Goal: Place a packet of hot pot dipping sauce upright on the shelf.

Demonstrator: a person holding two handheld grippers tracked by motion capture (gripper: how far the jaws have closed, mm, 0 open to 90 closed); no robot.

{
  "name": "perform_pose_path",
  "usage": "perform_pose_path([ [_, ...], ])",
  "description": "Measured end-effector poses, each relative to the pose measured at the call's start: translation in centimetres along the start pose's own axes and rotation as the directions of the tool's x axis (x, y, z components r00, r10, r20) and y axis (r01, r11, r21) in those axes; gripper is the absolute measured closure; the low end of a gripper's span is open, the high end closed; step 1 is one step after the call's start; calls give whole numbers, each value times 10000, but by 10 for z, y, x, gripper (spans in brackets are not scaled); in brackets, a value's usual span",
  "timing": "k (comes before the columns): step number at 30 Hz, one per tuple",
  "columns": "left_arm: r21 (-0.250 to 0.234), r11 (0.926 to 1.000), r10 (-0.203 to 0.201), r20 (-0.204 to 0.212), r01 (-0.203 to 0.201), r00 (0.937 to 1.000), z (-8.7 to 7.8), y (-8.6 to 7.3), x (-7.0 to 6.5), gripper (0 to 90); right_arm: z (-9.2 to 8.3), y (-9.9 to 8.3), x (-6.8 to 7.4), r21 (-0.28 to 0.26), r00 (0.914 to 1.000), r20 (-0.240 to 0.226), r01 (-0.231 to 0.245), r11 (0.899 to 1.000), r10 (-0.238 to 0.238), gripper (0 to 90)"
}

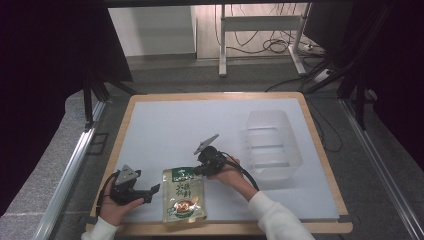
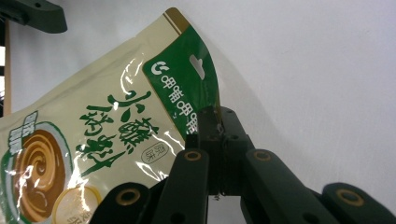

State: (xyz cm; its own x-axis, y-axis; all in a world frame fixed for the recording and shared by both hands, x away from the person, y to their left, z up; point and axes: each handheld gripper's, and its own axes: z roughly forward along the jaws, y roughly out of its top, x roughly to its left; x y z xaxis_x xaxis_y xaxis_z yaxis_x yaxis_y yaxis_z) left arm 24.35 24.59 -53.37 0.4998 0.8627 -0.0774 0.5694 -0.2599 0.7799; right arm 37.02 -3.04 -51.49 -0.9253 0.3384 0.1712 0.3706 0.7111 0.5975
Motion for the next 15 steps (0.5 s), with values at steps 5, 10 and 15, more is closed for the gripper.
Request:
perform_pose_path([
  [5, -1, 10000, 0, -2, 0, 10000, 0, 0, 0, 107, -6, 2, 1, -36, 9999, -93, 118, 9999, -118, 892],
  [10, 10, 10000, -24, -29, 24, 10000, 0, 0, 1, 107, -16, 8, 6, -105, 9992, -182, 352, 9993, -354, 893],
  [15, 24, 10000, -7, -37, 7, 10000, 0, 0, 0, 107, -28, 15, 12, -78, 9979, -219, 616, 9981, -617, 894],
])
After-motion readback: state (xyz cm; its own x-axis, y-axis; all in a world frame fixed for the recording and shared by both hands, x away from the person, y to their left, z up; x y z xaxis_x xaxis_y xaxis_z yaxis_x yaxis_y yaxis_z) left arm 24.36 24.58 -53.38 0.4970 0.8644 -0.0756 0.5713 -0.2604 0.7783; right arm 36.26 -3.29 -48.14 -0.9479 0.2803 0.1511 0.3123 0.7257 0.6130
